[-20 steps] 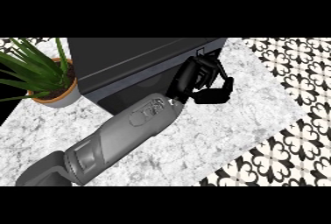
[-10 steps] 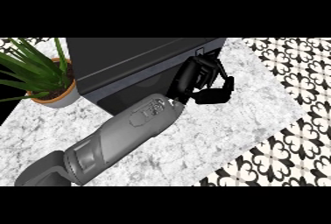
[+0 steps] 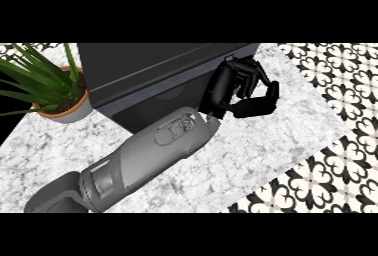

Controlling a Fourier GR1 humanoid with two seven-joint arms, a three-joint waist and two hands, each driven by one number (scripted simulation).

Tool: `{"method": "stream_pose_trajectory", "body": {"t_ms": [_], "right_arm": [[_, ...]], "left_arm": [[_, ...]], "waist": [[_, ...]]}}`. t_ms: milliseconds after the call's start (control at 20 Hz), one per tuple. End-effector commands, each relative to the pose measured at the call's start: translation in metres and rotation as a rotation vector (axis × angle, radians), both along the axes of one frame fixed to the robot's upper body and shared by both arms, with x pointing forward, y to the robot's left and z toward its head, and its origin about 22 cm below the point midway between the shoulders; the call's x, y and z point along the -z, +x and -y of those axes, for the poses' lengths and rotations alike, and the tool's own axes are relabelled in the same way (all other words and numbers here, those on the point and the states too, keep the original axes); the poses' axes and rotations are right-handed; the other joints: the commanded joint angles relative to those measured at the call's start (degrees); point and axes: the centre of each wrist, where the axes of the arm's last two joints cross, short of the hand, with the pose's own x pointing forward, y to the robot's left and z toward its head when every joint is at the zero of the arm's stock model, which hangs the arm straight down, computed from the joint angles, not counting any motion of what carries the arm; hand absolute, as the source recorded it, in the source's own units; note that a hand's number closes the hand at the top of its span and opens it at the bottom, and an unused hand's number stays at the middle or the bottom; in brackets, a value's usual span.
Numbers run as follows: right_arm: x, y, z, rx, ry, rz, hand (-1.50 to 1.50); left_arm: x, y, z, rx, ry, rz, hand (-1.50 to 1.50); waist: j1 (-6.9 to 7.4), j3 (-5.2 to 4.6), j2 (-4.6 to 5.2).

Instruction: Pick up the milk, place it into the microwave and close the microwave

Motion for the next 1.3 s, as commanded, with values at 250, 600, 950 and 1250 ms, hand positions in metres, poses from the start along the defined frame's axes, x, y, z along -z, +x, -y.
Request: {"method": "stream_pose_trajectory", "body": {"t_ms": [250, 600, 950, 1250], "right_arm": [[-0.01, -0.004, 0.014, 0.048, 0.005, 0.009, -1.5], [-0.019, -0.01, 0.02, 0.087, 0.024, 0.036, -1.5], [-0.024, -0.018, 0.028, 0.124, 0.035, 0.041, -1.5], [-0.027, -0.026, 0.029, 0.131, 0.025, 0.033, -1.5]], "left_arm": [[0.025, 0.02, -0.016, -0.239, -0.021, -0.17, 1.5], [0.037, 0.029, -0.033, -0.254, 0.022, -0.17, 1.5], [0.039, 0.038, -0.049, -0.252, 0.05, -0.168, -1.5], [0.043, 0.038, -0.053, -0.234, 0.034, -0.186, -1.5]], "waist": [[3.26, 0.0, 0.68], [6.0, -0.14, 0.69], [7.86, -0.1, 0.94], [9.25, -0.16, 0.53]]}}
